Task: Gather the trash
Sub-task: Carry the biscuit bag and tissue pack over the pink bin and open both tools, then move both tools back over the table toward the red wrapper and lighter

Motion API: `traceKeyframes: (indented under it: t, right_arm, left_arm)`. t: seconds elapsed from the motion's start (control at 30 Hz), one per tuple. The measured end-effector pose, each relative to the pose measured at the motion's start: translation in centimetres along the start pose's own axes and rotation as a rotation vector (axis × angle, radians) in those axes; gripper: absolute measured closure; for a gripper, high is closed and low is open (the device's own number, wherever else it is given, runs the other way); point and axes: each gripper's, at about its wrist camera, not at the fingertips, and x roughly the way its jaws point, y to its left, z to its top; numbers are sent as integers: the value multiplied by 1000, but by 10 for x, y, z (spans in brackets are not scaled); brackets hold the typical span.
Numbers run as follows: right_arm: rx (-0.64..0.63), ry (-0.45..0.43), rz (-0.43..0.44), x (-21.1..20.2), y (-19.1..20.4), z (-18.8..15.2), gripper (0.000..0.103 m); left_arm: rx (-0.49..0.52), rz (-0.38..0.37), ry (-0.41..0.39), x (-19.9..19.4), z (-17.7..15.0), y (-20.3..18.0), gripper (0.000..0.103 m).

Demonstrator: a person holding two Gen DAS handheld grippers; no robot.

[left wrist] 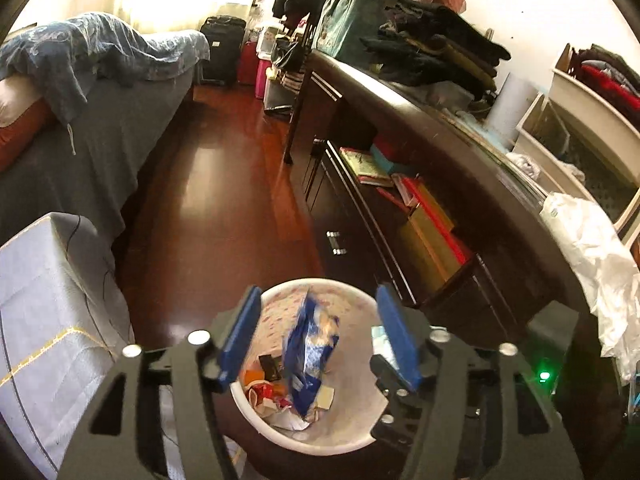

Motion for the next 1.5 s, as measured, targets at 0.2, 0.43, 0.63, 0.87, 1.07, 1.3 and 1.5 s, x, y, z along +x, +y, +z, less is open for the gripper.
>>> traceKeyframes:
  t: [0.2, 0.43, 0.63, 0.87, 1.07, 1.3, 1.5]
  right_arm:
    - [-16, -10, -8, -3, 5, 0, 6]
    - [-64, -21, -34, -5, 14, 8, 4]
    - [-64, -33, -5, -30, 23, 9, 4]
    - [-63, -19, 36, -72, 42, 0, 4]
    - [-95, 17, 125, -101, 75, -19, 4]
    - [-183, 57, 229, -129, 123, -44, 4]
    - [-294, 74, 314, -155, 171, -70, 4]
  left_arm:
    - [-7, -8, -30, -18, 3, 3, 34]
    - [-34, 0, -71, -51, 4, 13, 32]
    - [-22, 38, -117, -83, 3, 17, 30]
    - [-21, 152, -175, -131, -15, 25, 17]
    - [-44, 288, -202, -178, -38, 41, 9]
    - [-79, 425, -236, -238, -72, 66, 4]
    - [-162, 548, -222, -284, -117, 103, 3]
